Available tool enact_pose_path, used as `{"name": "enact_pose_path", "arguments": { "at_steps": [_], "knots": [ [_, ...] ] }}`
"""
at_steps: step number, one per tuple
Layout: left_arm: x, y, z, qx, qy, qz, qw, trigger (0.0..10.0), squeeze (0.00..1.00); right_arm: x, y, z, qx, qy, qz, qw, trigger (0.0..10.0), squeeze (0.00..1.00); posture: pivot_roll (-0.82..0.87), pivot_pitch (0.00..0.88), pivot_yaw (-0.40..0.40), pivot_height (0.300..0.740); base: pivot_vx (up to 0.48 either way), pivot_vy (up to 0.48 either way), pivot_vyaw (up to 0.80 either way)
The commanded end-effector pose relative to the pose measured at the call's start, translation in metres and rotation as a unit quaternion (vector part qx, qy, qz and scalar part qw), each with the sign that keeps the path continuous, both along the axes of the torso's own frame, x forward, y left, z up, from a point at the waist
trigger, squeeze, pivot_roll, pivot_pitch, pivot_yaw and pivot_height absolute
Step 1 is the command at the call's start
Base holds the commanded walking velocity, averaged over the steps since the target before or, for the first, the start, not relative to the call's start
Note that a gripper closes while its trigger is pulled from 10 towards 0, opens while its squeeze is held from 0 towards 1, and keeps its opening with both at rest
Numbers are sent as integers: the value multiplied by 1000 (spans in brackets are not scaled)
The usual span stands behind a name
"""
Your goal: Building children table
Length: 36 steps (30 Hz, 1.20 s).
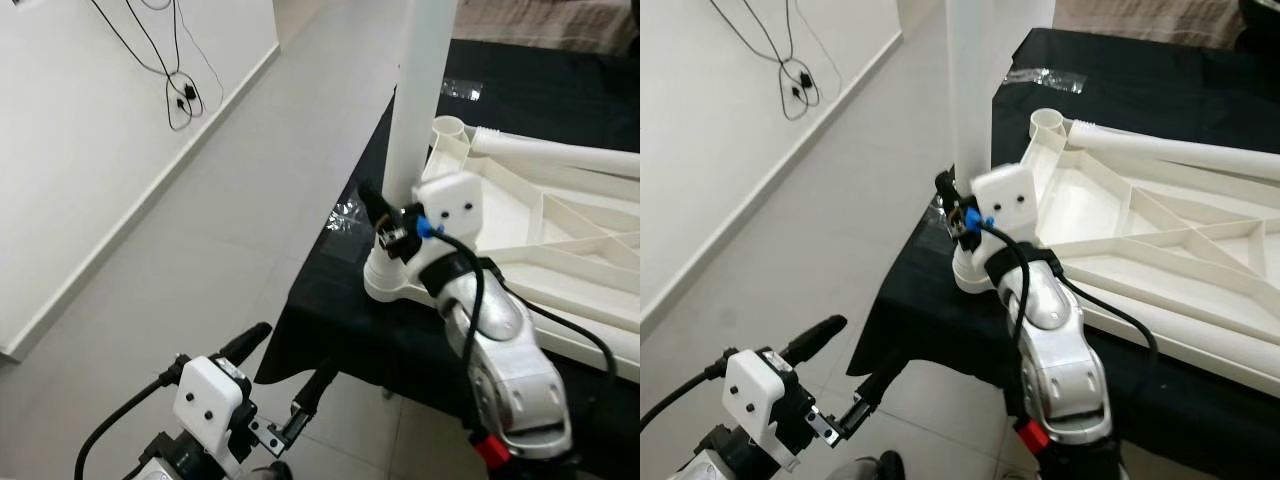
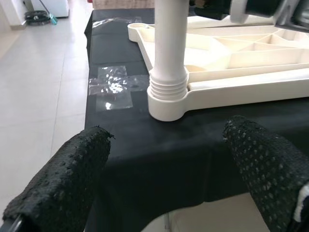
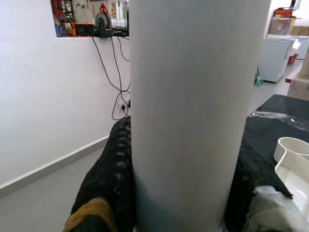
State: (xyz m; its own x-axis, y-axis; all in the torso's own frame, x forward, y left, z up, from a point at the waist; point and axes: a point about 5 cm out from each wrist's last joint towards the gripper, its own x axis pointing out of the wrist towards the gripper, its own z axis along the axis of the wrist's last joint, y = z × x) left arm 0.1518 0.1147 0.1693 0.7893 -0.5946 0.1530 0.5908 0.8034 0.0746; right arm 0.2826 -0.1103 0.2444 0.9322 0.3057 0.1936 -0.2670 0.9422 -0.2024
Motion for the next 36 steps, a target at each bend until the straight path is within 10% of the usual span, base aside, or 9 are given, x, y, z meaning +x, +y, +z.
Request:
{"name": "enact_pose_path", "arguments": {
  "at_steps": [1,2,4,5,9,11,31,32,36],
  "knots": [
    [-2,1,-4,7,8,0,1000,10000,0,12,-17,-48,-39,127,-53,990,0,0,63,271,60,740,0,0,0],
    [-1,1,-4,7,8,1,1000,10000,0,12,-16,-48,-42,128,-46,990,3216,0,63,271,60,740,0,0,0],
    [-1,1,-4,7,8,1,1000,10000,0,12,-16,-48,-42,128,-46,990,3216,0,63,271,60,740,0,0,0],
    [-2,1,-3,6,8,1,1000,10000,0,16,-13,-41,-21,117,-6,993,10000,1000,63,277,60,740,0,0,0],
    [-2,0,-2,5,8,1,1000,10000,0,19,-9,-26,1,89,57,994,10000,1000,66,280,60,740,0,0,0],
    [-4,-2,-1,3,7,0,1000,10000,0,23,-12,6,5,38,202,979,10000,0,81,294,53,740,0,0,0],
    [-9,-5,1,4,8,3,1000,10000,0,44,-42,39,-100,49,416,903,10000,0,109,309,42,740,0,0,0],
    [-9,-5,1,5,8,3,1000,10000,0,45,-45,41,-100,46,420,901,0,0,107,308,42,740,0,0,0],
    [-9,-4,1,6,9,3,1000,10000,0,46,-53,42,-105,48,435,893,0,0,105,306,45,740,0,0,0]
  ]
}}
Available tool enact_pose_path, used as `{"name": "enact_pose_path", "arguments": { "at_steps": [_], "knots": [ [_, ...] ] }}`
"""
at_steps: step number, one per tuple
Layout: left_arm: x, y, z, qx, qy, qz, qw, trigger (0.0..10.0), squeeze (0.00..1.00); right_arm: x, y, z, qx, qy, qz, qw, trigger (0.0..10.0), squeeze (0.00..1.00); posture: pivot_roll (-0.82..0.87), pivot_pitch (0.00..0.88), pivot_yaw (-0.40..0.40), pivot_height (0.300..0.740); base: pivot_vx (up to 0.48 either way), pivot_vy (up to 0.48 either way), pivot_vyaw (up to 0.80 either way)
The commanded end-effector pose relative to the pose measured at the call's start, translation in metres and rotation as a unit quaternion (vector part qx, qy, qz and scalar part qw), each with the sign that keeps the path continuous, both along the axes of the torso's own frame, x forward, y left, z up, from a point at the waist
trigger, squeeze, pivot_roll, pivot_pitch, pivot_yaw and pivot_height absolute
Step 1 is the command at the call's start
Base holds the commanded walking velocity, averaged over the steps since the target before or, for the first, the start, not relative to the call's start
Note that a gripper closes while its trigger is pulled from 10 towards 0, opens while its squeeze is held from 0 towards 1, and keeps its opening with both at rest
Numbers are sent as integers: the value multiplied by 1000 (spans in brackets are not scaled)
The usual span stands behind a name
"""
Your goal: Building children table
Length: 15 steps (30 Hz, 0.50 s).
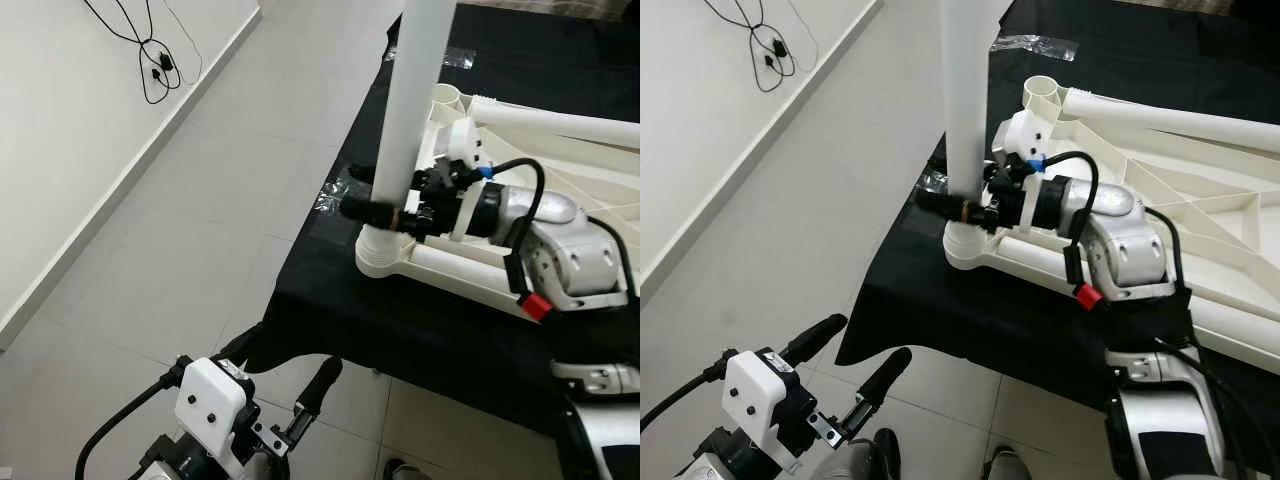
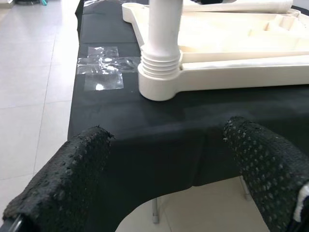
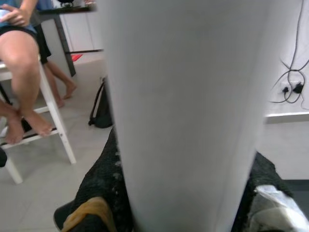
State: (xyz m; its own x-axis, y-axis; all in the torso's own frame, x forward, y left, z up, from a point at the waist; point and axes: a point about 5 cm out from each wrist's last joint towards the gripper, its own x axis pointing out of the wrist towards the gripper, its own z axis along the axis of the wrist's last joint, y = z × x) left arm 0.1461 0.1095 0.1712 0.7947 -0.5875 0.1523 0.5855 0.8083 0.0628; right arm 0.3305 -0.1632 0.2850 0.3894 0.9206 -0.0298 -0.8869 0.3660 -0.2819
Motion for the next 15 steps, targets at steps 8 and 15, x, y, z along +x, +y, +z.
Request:
{"name": "enact_pose_path", "arguments": {
  "at_steps": [8,15],
  "knots": [
    [-2,1,-4,13,8,-5,1000,10000,0,-7,-7,-16,-3,2,-25,1000,0,0,92,290,31,740,0,0,0],
    [-1,3,-5,14,9,-3,1000,10000,0,-31,8,-104,1,69,-520,851,0,0,80,294,41,740,0,0,0]
  ]
}}
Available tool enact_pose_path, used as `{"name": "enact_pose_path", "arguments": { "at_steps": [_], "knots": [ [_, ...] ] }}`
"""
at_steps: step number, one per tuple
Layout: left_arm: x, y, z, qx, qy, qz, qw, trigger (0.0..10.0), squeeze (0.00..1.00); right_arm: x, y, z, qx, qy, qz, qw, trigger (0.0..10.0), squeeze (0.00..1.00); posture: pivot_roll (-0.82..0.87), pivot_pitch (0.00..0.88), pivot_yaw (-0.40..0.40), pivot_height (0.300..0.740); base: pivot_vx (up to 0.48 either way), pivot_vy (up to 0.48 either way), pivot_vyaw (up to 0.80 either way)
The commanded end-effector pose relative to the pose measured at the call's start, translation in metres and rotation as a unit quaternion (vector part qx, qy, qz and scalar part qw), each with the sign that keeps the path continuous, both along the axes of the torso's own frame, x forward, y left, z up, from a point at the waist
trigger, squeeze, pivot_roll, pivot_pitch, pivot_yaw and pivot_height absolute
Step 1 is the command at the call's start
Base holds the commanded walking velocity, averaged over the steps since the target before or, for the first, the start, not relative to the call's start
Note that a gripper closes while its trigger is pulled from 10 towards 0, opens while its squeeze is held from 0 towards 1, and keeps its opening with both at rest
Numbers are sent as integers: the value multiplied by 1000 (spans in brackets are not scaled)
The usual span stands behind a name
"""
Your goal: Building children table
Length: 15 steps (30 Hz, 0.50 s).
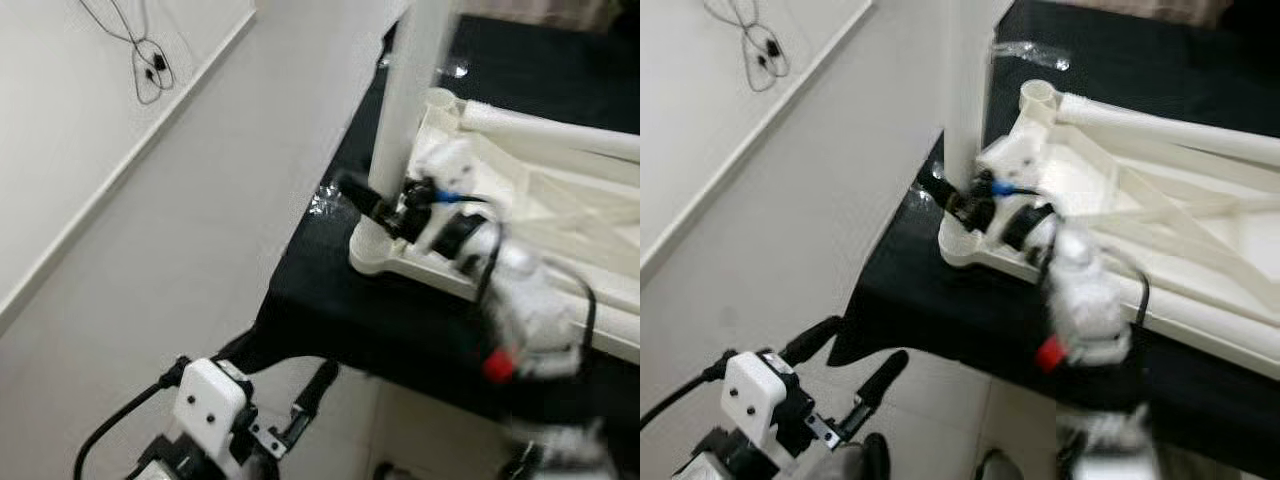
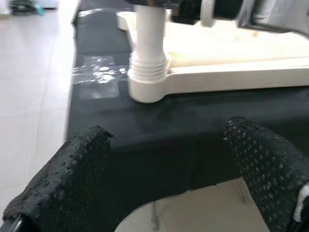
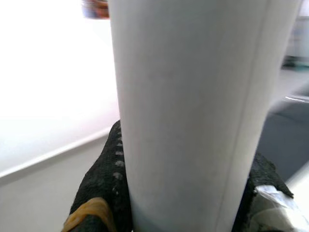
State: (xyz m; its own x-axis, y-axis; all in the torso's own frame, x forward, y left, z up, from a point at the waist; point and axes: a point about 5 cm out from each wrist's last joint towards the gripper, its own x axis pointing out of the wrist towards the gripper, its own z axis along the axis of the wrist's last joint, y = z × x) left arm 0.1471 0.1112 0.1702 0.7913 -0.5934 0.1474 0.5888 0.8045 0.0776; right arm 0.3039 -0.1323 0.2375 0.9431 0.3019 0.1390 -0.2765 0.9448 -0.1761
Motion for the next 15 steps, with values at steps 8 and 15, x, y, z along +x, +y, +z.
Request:
{"name": "enact_pose_path", "arguments": {
  "at_steps": [8,15],
  "knots": [
    [2,0,-6,9,10,-1,1000,10000,0,-2,20,-51,-3,133,-26,991,10000,0,71,264,43,740,0,0,0],
    [2,-2,-5,6,5,1,1000,10000,0,10,26,0,21,32,198,979,10000,1000,74,274,36,740,0,0,0]
  ]
}}
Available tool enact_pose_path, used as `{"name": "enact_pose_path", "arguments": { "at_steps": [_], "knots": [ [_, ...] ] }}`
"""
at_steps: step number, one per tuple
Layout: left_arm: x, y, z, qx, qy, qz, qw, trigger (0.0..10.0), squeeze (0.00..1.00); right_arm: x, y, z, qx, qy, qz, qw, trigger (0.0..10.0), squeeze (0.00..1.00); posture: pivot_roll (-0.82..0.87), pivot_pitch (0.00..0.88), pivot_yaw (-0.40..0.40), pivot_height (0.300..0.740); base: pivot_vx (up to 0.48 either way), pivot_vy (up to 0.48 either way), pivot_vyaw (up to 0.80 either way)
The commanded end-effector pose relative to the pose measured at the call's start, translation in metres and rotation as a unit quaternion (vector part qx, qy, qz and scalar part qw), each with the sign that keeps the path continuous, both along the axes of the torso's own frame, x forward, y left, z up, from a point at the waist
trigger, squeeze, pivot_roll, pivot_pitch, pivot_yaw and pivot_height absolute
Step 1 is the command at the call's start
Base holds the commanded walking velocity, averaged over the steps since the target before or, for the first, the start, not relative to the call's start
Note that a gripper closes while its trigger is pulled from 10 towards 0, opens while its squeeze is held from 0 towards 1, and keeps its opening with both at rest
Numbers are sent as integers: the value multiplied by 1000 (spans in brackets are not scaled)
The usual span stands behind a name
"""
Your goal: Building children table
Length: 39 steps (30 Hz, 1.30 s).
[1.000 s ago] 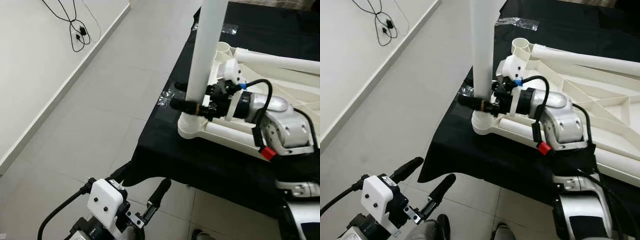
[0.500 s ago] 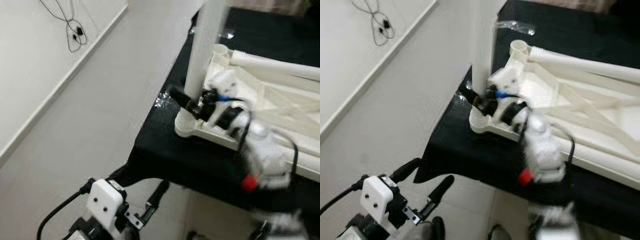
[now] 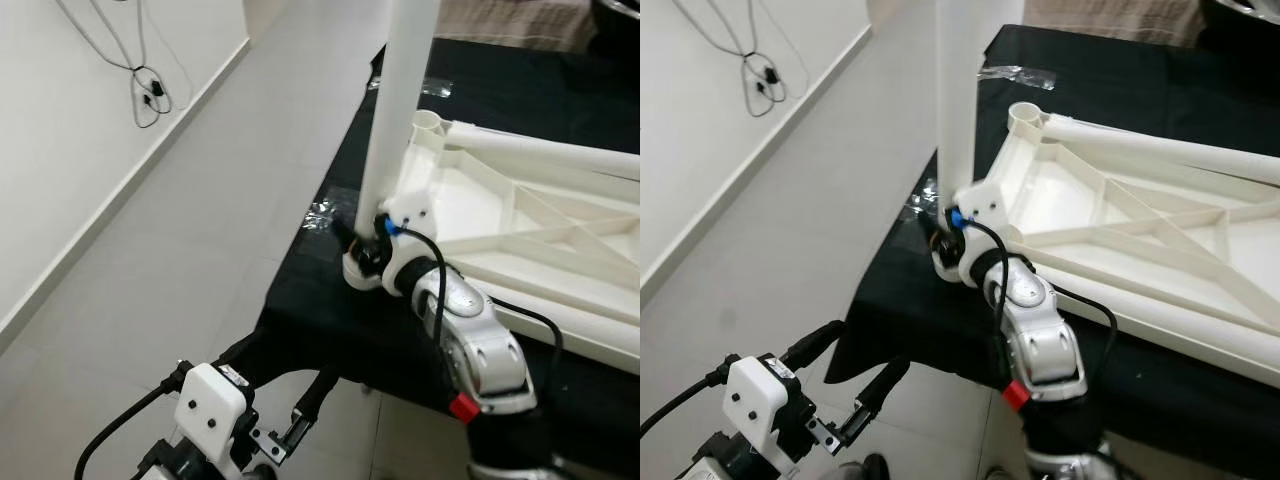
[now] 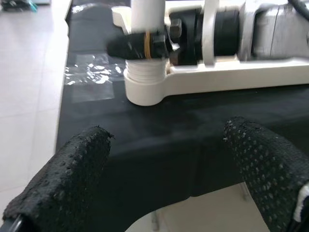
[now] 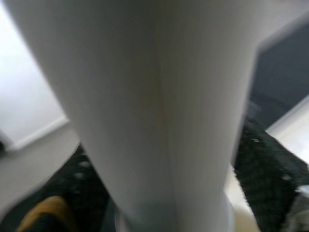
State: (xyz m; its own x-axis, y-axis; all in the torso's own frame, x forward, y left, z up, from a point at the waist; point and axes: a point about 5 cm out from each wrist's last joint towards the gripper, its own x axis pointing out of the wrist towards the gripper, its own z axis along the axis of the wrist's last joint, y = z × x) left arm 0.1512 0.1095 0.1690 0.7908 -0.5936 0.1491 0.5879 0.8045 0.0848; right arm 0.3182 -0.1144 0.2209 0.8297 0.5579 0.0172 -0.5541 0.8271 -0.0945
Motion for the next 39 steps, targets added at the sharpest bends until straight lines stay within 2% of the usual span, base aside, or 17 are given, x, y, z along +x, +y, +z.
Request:
{"name": "enact_pose_path", "arguments": {
  "at_steps": [1,3,6,8,13,14,22,25,27,28,29,30,31,32,34,38,39],
  "knots": [
    [-3,-1,-3,3,8,0,1000,10000,0,-3,3,28,5,-60,94,994,10000,0,82,281,37,740,0,0,0],
    [-6,-2,-1,1,9,-1,1000,10000,0,-4,-6,48,-19,-89,189,978,10000,0,91,293,34,740,0,0,0],
    [-8,-2,0,1,9,-2,1000,10000,0,-2,-10,55,-24,-85,228,970,10000,0,100,303,30,740,0,0,0],
    [-11,-3,1,2,9,-2,1000,10000,0,1,-14,63,-37,-77,287,954,10000,0,114,311,25,740,0,0,0],
    [-12,-3,2,3,9,1,1000,10000,0,8,-18,68,-57,-79,311,945,9647,0,119,318,25,740,0,0,0],
    [-13,-3,3,3,9,2,1000,10000,0,12,-20,70,-61,-82,316,943,0,0,123,324,25,740,0,0,0],
    [-14,-5,2,2,11,1,1000,10000,0,15,-27,69,-62,-82,322,941,0,0,115,327,29,740,0,0,0],
    [-14,-5,2,2,12,2,1000,10000,0,6,-27,47,-52,-53,265,961,0,0,110,327,27,740,0,0,0],
    [-14,-5,2,3,13,2,1000,10000,0,5,-26,43,-51,-48,252,965,0,0,110,327,27,740,0,0,0],
    [-15,-4,1,3,13,3,1000,10000,0,16,-28,27,-59,-37,25,997,0,0,113,316,1,740,0,0,0],
    [-15,-4,1,3,13,3,1000,10000,0,16,-28,27,-59,-37,25,997,0,0,113,316,1,740,0,0,0],
    [-15,-3,0,4,14,4,1000,10000,0,20,-36,18,-68,-36,-146,986,0,0,109,312,0,740,0,0,0],
    [-13,-3,-1,5,14,5,1000,10000,0,-2,-20,-9,-76,14,-179,981,0,0,99,296,8,740,0,0,0],
    [-13,-3,-1,5,14,5,1000,10000,0,-2,-20,-9,-76,14,-179,981,0,0,99,296,8,740,0,0,0],
    [-6,-1,-5,7,13,7,1000,10000,0,-28,16,-35,-32,65,-170,983,0,0,71,260,32,740,0,0,0],
    [2,-1,-10,10,9,6,1000,10000,0,-17,35,-25,11,47,-157,986,0,0,71,241,22,740,0,0,0],
    [5,0,-11,10,9,7,1000,10000,0,-12,39,-22,19,45,-148,988,10000,0,58,218,19,740,0,0,0]
  ]
}}
